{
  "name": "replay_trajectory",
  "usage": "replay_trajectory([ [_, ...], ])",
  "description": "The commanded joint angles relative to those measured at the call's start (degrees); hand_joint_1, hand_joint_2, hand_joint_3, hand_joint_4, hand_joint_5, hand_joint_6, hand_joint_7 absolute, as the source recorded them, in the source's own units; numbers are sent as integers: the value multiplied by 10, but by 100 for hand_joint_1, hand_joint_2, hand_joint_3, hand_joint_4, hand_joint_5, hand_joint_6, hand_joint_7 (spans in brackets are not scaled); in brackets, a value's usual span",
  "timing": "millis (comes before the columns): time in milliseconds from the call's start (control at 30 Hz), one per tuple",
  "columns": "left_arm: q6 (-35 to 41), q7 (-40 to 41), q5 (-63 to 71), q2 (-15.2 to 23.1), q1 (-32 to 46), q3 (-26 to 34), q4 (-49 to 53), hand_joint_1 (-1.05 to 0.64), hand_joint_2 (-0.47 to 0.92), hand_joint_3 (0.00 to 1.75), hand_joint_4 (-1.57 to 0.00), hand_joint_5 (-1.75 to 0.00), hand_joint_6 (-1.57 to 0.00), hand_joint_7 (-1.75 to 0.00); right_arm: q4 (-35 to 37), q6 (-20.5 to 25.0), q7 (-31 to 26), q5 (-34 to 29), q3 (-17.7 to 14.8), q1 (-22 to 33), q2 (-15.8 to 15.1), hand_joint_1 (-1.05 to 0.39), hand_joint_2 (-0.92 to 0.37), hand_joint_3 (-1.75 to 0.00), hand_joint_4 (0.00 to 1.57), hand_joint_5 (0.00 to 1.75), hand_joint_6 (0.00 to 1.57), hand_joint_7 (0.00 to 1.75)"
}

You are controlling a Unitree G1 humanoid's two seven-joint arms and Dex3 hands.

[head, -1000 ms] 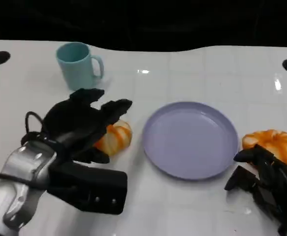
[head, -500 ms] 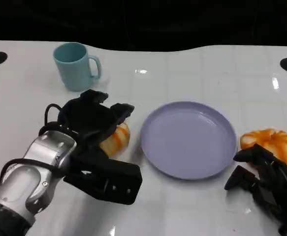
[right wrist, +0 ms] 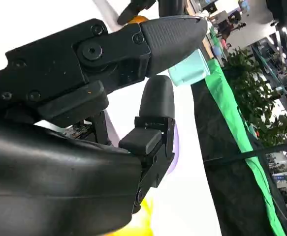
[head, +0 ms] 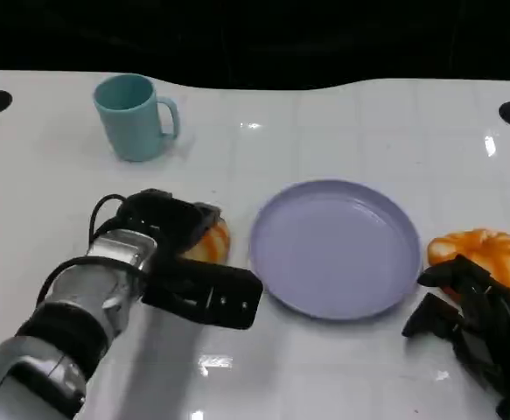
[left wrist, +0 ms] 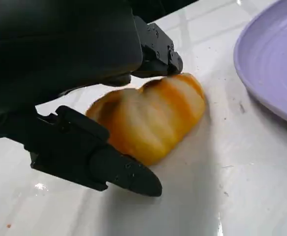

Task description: Grasp the bread from the table and place it into the plate.

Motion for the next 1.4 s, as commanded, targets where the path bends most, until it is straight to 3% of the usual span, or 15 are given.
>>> replay_trajectory([
  [33, -1, 29, -11, -10, -30, -17, 66, -55, 78, 0, -14, -18, -23, -1, -6, 12, -4, -1, 1, 15, -6, -54, -92, -19, 63, 157, 62, 122],
  [300, -36, 97, -41, -19, -38, -24, 125, -49, 82, 1, -17, -17, -25, -1, -14, 17, -8, -3, 2, 19, -7, -53, -92, -21, 61, 159, 60, 123],
  [333, -45, 111, -49, -19, -37, -19, 129, -38, 88, 4, -48, -36, -57, -9, -14, 18, -9, -2, 2, 19, -7, -53, -92, -21, 61, 159, 61, 123],
  [400, -56, 127, -60, -19, -37, -17, 136, -32, 91, 5, -65, -47, -77, -10, -15, 19, -10, -2, 2, 19, -7, -53, -92, -21, 61, 159, 61, 123],
  [433, -64, 146, -62, -18, -35, -19, 139, -31, 92, 5, -72, -69, -87, -14, -12, 16, -7, -3, 2, 18, -8, -53, -92, -21, 61, 159, 61, 123],
  [467, -76, 170, -66, -15, -32, -17, 141, -31, 92, 6, -75, -120, -101, -21, -9, 20, -1, 3, -1, 17, -7, -53, -92, -22, 61, 159, 61, 124],
  [500, -85, 188, -71, -14, -29, -14, 143, -29, 92, 16, -77, -147, -98, -54, -8, 19, -3, 3, -2, 16, -7, -52, -92, -21, 61, 160, 61, 124],
  [533, -91, 199, -75, -13, -27, -12, 145, -27, 92, 29, -80, -163, -78, -121, -7, 19, -4, 3, -2, 15, -6, -53, -92, -19, 63, 158, 62, 123],
  [567, -94, 204, -79, -13, -27, -12, 147, -27, 92, 33, -81, -169, -69, -145, -7, 18, -6, 2, -3, 15, -6, -53, -92, -18, 63, 158, 63, 122],
  [600, -96, 206, -81, -13, -28, -13, 149, -26, 92, 36, -82, -172, -64, -161, -7, 17, -7, 1, -2, 15, -6, -53, -92, -18, 64, 157, 63, 121],
  [733, -113, 277, -100, -8, -19, 6, 132, -22, 92, 41, -81, -175, -55, -174, 6, 14, 14, 7, -5, 9, -8, -54, -92, -20, 62, 159, 61, 122],
  [833, -116, 285, -120, -8, -22, 21, 125, -20, 91, 44, -81, -175, -53, -175, 10, 15, 15, 9, -8, 5, -8, -54, -92, -18, 63, 160, 60, 123],
  [933, -126, 258, -158, -8, -27, 53, 110, -18, 77, 75, -82, -175, -53, -175, 12, 13, 10, 5, -8, 3, -8, -55, -92, -16, 62, 161, 61, 123],
  [1333, -129, 254, -174, -19, -33, 63, 35, -14, 64, 87, -83, -175, -58, -175, 11, 18, 7, 6, -7, 4, -8, -54, -92, -17, 62, 160, 60, 123],
  [1400, -142, 269, -168, -29, -37, 56, 21, -13, 60, 101, -88, -175, -62, -175, 12, 21, 4, 6, -8, 2, -7, -54, -92, -15, 63, 159, 62, 122],
])
